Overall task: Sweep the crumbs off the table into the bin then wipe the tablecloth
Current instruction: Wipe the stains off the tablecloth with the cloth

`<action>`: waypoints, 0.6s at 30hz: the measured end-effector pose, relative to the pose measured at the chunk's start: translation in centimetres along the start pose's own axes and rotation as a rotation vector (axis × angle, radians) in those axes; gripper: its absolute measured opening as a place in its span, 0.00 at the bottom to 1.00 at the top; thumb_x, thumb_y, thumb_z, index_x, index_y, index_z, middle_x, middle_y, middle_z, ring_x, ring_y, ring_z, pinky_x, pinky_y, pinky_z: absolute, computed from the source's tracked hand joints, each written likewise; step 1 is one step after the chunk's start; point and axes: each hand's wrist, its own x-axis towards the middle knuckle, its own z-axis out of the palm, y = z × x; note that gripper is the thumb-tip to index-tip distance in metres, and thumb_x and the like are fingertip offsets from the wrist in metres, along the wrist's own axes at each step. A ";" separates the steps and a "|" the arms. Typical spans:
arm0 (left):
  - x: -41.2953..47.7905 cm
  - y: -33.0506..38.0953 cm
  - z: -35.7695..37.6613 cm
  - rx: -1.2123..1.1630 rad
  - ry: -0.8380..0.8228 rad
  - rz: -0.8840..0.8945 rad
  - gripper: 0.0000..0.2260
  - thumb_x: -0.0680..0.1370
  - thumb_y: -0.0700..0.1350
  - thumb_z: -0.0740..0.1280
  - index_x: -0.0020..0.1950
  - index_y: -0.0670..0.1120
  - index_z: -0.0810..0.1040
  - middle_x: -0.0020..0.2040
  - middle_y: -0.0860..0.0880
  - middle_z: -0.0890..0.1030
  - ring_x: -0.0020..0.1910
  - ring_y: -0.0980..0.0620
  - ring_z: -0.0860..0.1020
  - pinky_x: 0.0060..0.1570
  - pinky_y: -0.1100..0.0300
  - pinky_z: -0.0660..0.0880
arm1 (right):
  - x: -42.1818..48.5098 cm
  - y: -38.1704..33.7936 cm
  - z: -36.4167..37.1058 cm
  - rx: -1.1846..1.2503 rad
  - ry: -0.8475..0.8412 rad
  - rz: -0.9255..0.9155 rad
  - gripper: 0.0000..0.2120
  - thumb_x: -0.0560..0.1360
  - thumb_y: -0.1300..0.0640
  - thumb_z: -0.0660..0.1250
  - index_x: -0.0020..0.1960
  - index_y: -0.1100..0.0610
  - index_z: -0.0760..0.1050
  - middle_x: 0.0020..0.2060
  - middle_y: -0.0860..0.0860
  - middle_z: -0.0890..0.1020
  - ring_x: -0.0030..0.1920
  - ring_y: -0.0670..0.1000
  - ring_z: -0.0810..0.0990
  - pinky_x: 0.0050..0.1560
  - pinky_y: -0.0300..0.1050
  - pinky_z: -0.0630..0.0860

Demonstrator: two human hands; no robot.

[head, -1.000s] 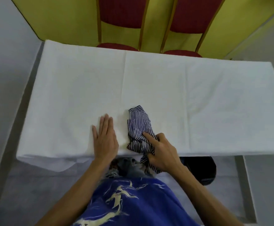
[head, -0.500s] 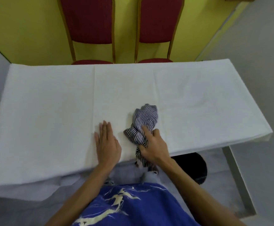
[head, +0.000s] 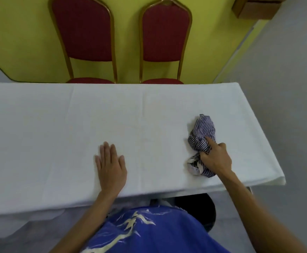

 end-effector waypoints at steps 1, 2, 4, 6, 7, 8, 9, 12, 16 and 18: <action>-0.2 -0.1 0.3 0.026 0.020 0.008 0.29 0.82 0.54 0.47 0.79 0.39 0.60 0.81 0.42 0.55 0.81 0.45 0.51 0.78 0.45 0.45 | 1.2 2.0 -1.0 0.011 0.011 0.061 0.33 0.72 0.47 0.67 0.76 0.41 0.64 0.60 0.59 0.71 0.53 0.64 0.79 0.56 0.57 0.79; -0.3 -0.1 0.4 0.045 0.037 0.013 0.28 0.82 0.53 0.48 0.78 0.39 0.61 0.80 0.41 0.56 0.80 0.44 0.52 0.78 0.44 0.47 | 2.2 3.3 -1.9 0.020 0.008 0.118 0.33 0.72 0.48 0.67 0.76 0.42 0.63 0.62 0.60 0.70 0.54 0.64 0.79 0.57 0.58 0.78; -0.2 0.3 0.5 0.076 0.056 0.015 0.28 0.82 0.53 0.49 0.77 0.39 0.63 0.80 0.41 0.58 0.80 0.43 0.54 0.78 0.44 0.48 | 3.6 3.8 -2.7 0.051 -0.004 0.182 0.33 0.73 0.49 0.66 0.77 0.43 0.64 0.63 0.61 0.70 0.56 0.65 0.78 0.59 0.58 0.76; 0.1 1.0 0.4 0.098 0.077 0.012 0.27 0.83 0.52 0.48 0.77 0.38 0.63 0.79 0.40 0.59 0.80 0.43 0.56 0.77 0.44 0.48 | 4.1 1.4 -2.2 0.115 0.005 0.134 0.31 0.73 0.50 0.66 0.75 0.46 0.65 0.64 0.61 0.69 0.59 0.65 0.77 0.60 0.59 0.76; 0.2 1.4 0.5 0.100 0.082 0.003 0.28 0.83 0.52 0.48 0.77 0.38 0.63 0.79 0.40 0.59 0.80 0.43 0.56 0.77 0.45 0.48 | 3.7 -0.4 -1.4 0.159 -0.006 0.070 0.31 0.72 0.50 0.66 0.75 0.47 0.66 0.65 0.61 0.69 0.60 0.65 0.76 0.60 0.59 0.76; 0.0 1.7 0.6 0.098 0.074 -0.004 0.28 0.83 0.53 0.47 0.77 0.38 0.63 0.79 0.40 0.59 0.80 0.43 0.55 0.78 0.45 0.48 | 2.7 -2.5 -0.3 0.190 -0.030 -0.006 0.31 0.72 0.50 0.67 0.75 0.47 0.65 0.66 0.60 0.69 0.61 0.64 0.76 0.60 0.58 0.76; -0.3 1.9 0.7 0.095 0.068 -0.011 0.28 0.83 0.53 0.47 0.78 0.38 0.62 0.80 0.40 0.59 0.80 0.43 0.55 0.78 0.44 0.48 | 1.4 -4.6 1.0 0.198 -0.071 -0.094 0.32 0.72 0.50 0.67 0.75 0.47 0.65 0.66 0.60 0.69 0.61 0.63 0.76 0.59 0.56 0.76; -1.1 1.9 1.1 0.090 0.045 -0.026 0.28 0.82 0.52 0.50 0.78 0.38 0.61 0.80 0.40 0.58 0.80 0.42 0.55 0.77 0.42 0.51 | -4.1 -10.7 5.3 0.146 -0.279 -0.405 0.35 0.71 0.47 0.67 0.76 0.45 0.61 0.67 0.57 0.67 0.61 0.62 0.76 0.57 0.54 0.78; -1.4 1.0 0.8 0.110 0.007 0.031 0.33 0.77 0.53 0.54 0.80 0.39 0.56 0.81 0.40 0.54 0.80 0.42 0.51 0.78 0.42 0.48 | -7.4 -14.4 7.1 -0.025 -0.418 -0.723 0.36 0.69 0.47 0.67 0.76 0.44 0.60 0.63 0.57 0.68 0.58 0.62 0.76 0.53 0.55 0.80; -1.3 0.8 0.4 0.124 0.035 0.007 0.29 0.79 0.51 0.52 0.79 0.40 0.59 0.80 0.41 0.57 0.80 0.43 0.53 0.77 0.42 0.50 | -5.3 -13.2 6.1 -0.068 -0.389 -0.714 0.36 0.69 0.48 0.67 0.75 0.41 0.61 0.59 0.55 0.70 0.55 0.60 0.77 0.51 0.53 0.79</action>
